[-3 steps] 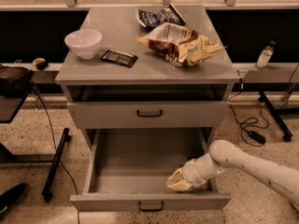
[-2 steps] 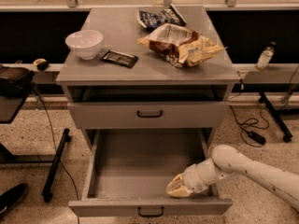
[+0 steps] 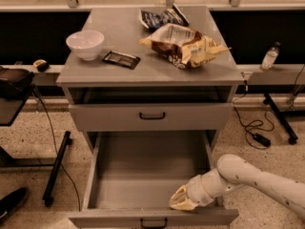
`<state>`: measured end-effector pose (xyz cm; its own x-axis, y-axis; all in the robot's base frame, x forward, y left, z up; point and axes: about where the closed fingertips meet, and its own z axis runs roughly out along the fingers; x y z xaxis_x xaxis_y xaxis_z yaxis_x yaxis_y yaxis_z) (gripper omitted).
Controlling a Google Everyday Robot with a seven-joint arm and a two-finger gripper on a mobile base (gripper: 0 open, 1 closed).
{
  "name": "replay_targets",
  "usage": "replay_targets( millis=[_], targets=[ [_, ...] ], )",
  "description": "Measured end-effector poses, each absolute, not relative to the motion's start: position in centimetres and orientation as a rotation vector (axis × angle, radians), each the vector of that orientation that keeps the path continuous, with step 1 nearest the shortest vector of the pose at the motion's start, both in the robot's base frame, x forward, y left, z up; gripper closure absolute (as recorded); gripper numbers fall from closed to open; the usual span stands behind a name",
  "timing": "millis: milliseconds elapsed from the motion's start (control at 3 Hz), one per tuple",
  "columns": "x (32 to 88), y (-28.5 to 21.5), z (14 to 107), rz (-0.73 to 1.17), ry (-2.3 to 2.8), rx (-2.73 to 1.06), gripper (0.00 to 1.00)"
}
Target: Open middle drawer
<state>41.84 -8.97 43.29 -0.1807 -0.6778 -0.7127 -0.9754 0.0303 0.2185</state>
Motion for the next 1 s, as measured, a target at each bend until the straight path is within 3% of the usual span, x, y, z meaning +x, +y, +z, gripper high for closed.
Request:
replay_targets(
  millis=[1000],
  targets=[
    [40.6,-9.8,55.9,0.782,1.676,-1.734,1.00]
  ],
)
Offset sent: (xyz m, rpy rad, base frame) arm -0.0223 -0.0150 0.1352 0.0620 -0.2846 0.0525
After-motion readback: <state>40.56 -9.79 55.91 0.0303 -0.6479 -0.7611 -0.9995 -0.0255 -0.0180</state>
